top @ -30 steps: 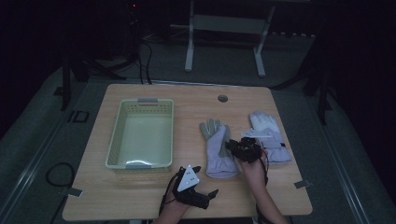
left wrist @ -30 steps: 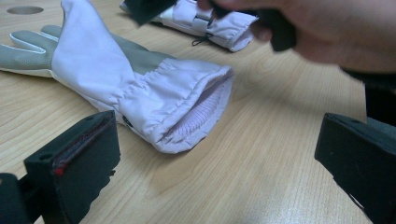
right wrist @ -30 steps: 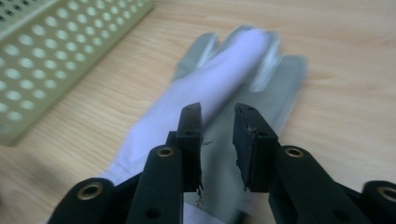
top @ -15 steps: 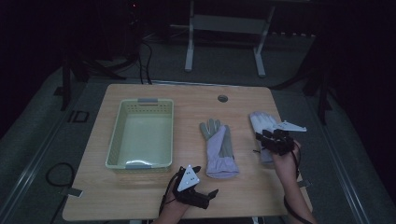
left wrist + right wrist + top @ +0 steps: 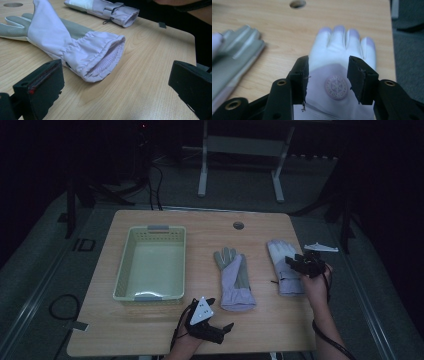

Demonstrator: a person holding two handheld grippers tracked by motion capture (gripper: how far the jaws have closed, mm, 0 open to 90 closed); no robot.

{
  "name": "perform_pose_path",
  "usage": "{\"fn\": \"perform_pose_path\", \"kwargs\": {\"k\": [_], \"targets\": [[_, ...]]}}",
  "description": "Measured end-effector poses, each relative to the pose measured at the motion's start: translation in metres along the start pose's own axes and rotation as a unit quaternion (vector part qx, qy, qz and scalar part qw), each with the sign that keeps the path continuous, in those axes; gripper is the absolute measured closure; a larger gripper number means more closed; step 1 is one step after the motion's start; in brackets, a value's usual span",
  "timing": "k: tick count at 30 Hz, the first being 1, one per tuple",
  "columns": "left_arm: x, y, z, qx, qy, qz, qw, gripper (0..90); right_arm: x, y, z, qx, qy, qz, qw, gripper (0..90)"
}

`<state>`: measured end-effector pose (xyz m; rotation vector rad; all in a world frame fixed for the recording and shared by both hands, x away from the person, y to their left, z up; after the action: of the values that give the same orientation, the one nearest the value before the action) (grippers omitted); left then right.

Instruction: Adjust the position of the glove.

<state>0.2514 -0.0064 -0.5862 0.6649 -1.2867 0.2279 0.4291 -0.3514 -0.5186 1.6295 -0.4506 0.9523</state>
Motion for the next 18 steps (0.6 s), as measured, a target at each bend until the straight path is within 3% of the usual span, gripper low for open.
{"fn": "perform_pose_path", "kwargs": {"k": [5,6,9,15,18], "targets": [[0.000,0.000,0.000,0.000,0.000,0.000,1.0000,0.3,-0.020,-0.022,0.010,-0.004,-0.030,-0.036,0.9989,50.2],[0.000,0.000,0.000,0.000,0.000,0.000,1.0000,0.3,-0.026,-0.028,0.012,-0.007,-0.029,-0.044,0.9986,59.3],[0.000,0.000,0.000,0.001,-0.002,0.000,1.0000,0.3,-0.028,-0.030,0.013,0.003,-0.039,-0.040,0.9984,63.4],[0.000,0.000,0.000,0.000,0.000,0.000,1.0000,0.3,-0.023,-0.022,0.009,-0.001,-0.034,-0.043,0.9985,78.4],[0.000,0.000,0.000,0.000,0.001,0.000,1.0000,0.3,-0.021,-0.020,0.008,0.001,-0.032,-0.044,0.9985,78.7]]}}
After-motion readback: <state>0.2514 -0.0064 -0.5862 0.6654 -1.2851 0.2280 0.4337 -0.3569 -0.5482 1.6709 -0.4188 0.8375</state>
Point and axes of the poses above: each handheld gripper's, and its own axes: y roughly backward along the jaws, x roughly out of its top, z roughly to its right, the point moved 3 cm from there along -y, roughly forward along the jaws, and after that the axes turned 1 degree about z, right-handed, at the moved point
